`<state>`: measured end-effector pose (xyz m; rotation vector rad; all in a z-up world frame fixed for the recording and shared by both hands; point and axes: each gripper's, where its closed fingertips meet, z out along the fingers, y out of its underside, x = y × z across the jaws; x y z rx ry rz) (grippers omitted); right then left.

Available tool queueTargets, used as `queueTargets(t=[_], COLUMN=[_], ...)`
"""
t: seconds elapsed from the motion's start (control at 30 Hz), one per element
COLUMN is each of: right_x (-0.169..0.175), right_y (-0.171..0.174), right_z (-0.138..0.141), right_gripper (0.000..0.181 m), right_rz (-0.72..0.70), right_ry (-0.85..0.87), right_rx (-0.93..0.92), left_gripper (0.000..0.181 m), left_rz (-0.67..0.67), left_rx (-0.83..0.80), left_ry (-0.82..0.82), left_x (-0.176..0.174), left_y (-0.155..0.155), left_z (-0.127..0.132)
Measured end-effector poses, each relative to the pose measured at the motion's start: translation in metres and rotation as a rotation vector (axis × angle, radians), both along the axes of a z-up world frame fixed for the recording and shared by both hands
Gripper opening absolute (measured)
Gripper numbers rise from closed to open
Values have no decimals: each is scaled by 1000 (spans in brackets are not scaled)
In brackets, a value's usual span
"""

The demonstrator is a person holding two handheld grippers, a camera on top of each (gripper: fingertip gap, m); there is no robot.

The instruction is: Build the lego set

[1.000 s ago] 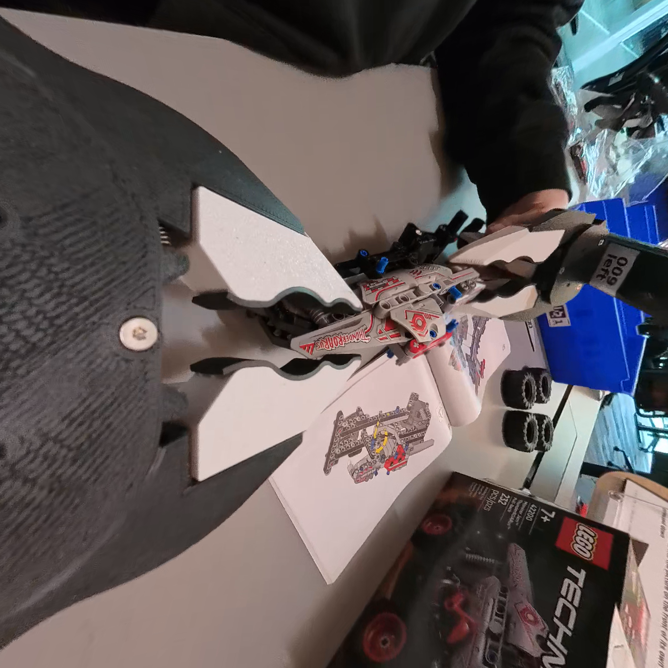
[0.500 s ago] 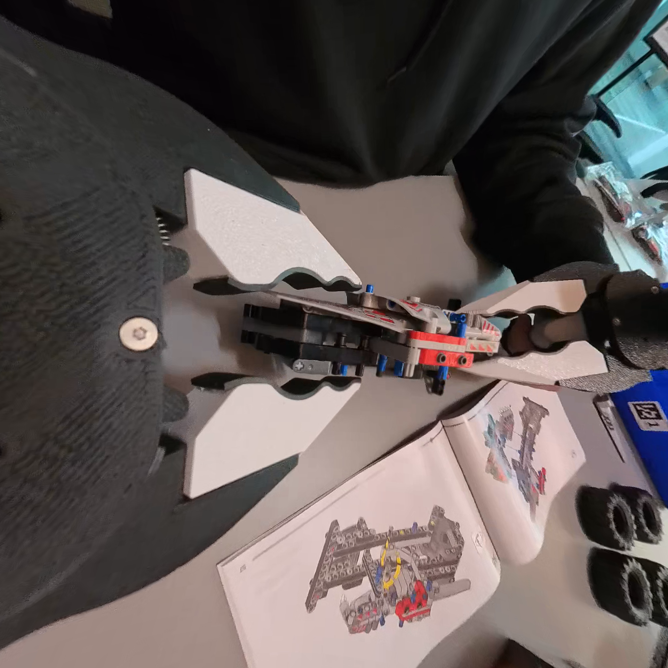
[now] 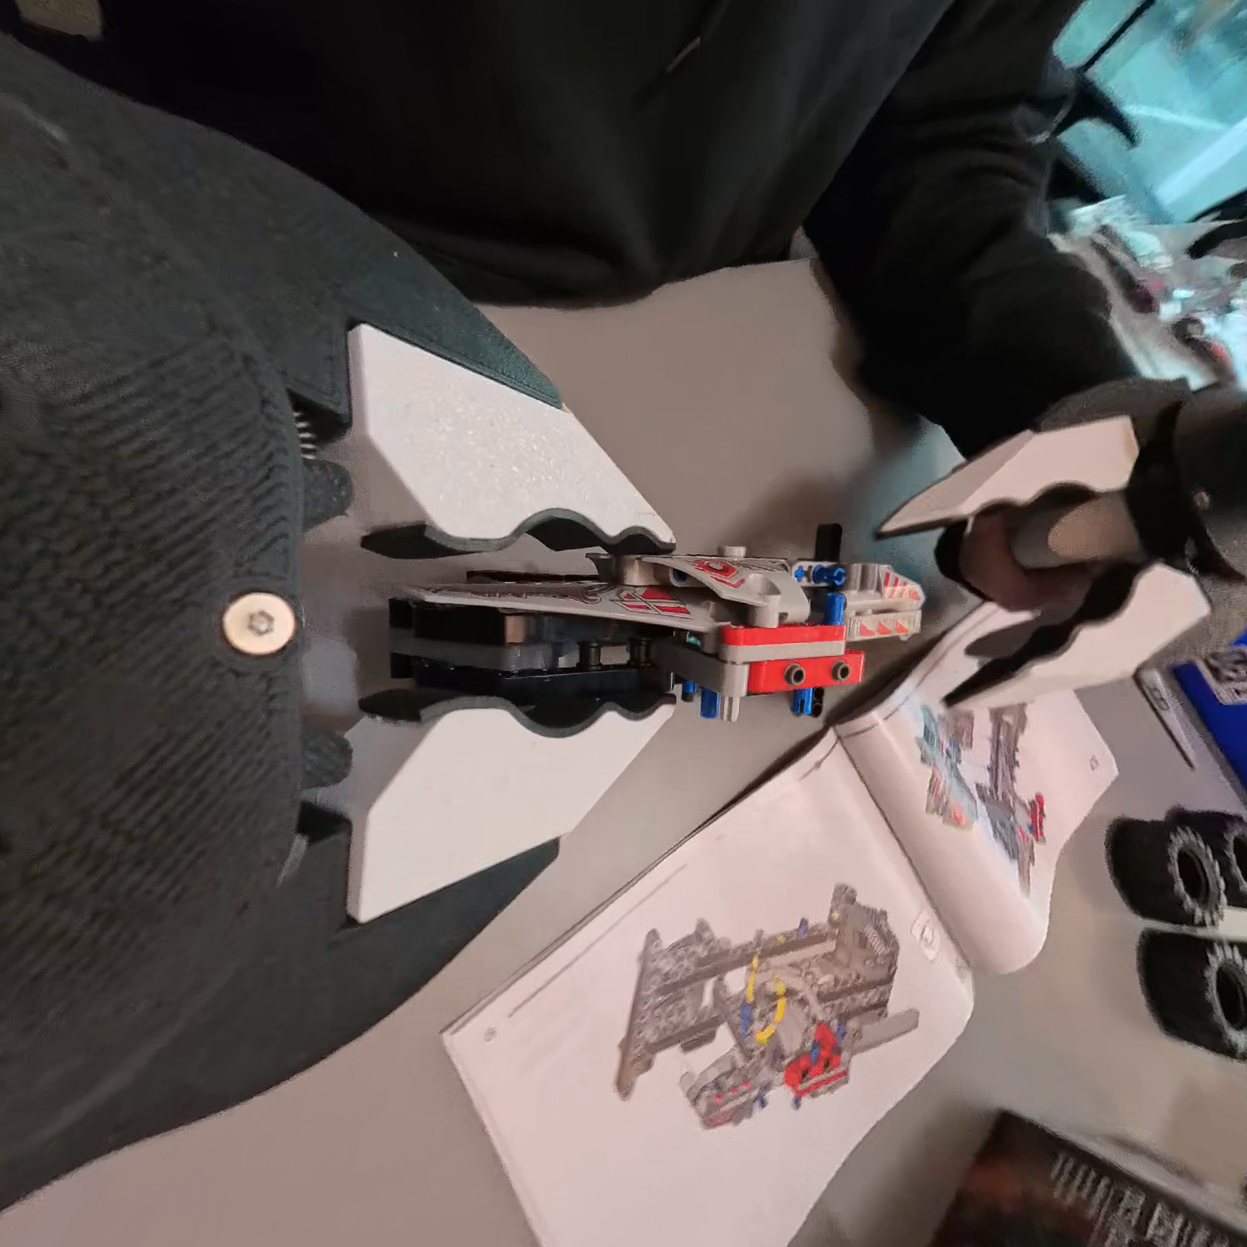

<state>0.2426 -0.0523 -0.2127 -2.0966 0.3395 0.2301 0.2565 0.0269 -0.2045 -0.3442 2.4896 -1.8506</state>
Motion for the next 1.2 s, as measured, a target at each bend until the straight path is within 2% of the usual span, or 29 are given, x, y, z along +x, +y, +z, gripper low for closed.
queueTargets(t=[0.03, 0.2, 0.37, 0.57, 0.7, 0.8, 0.83, 0.93, 1.0, 1.1, 1.2], right_x=[5, 38, 78, 108, 119, 122, 122, 126, 124, 116, 112], right_y=[-6, -54, -124, -184, -197, -192, -189, -188, -186, -181, -181], right_z=[1, 26, 59, 67, 56, 39, 35, 20, 11, -1, -4], right_gripper=[39, 38, 38, 38, 40, 37, 31, 32, 32, 31, 31], right_rz=[-27, -210, -421, -615, -695, -701, -688, -700, -659, -569, -540], right_ry=[19, 172, 333, 334, 205, 26, -41, -222, -295, -344, -343], right_rx=[22, 203, 399, 419, 335, 189, 144, -41, -128, -187, -153], left_gripper=[57, 56, 55, 52, 50, 50, 50, 49, 49, 49, 49], left_rz=[28, 107, 63, 50, 63, 69, 70, 64, 54, 50, 50], left_rx=[-27, -87, -50, -38, -56, -50, -43, -20, -17, -4, 1], left_ry=[7, -3, -24, -35, -30, -35, -37, -44, -46, -42, -39], left_x=[4, 15, 5, 3, 5, 6, 6, 5, 3, 3, 3], left_y=[3, 16, 9, 8, 10, 11, 11, 9, 7, 5, 5], left_z=[5, 20, 18, 18, 21, 19, 18, 13, 12, 8, 6])
